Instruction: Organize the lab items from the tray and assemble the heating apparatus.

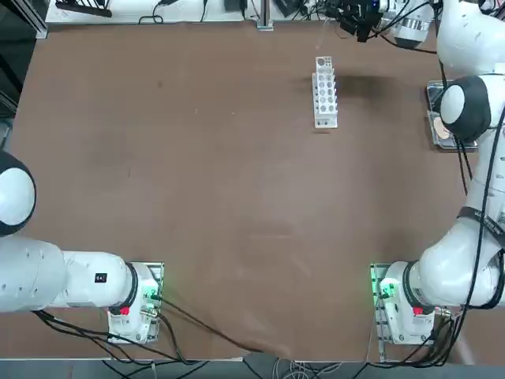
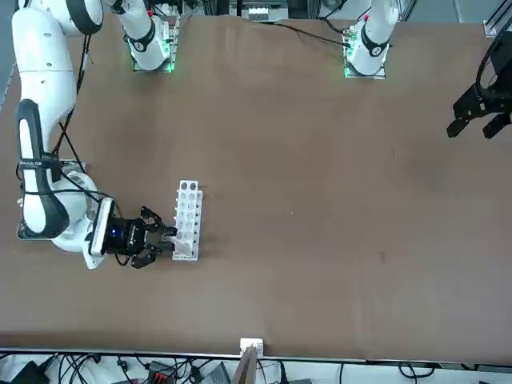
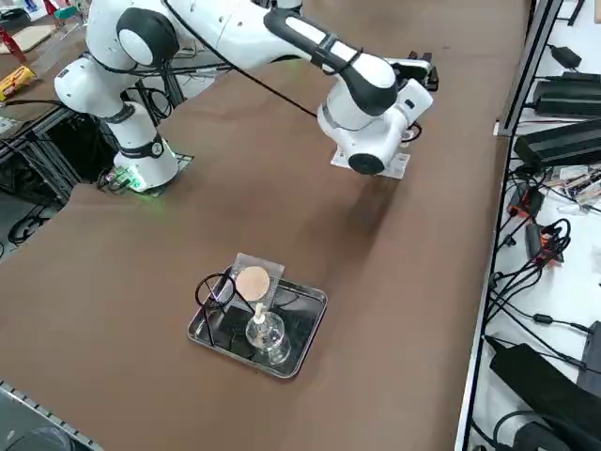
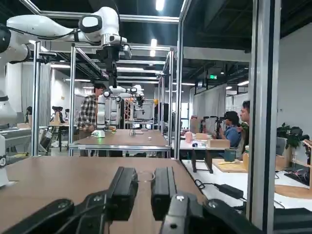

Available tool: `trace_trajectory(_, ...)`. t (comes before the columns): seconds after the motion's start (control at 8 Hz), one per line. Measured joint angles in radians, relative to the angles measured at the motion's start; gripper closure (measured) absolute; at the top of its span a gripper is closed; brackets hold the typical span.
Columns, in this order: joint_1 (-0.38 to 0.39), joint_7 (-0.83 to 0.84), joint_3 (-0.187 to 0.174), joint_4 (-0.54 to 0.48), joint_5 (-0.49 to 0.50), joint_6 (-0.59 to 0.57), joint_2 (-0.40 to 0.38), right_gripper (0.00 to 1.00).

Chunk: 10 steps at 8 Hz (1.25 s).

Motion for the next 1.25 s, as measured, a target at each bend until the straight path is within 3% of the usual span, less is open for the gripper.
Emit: trace_trajectory(1.25, -0.038, -0.013, -0.007, -0.002, -0.014, -0.059, 0.050, 0.78)
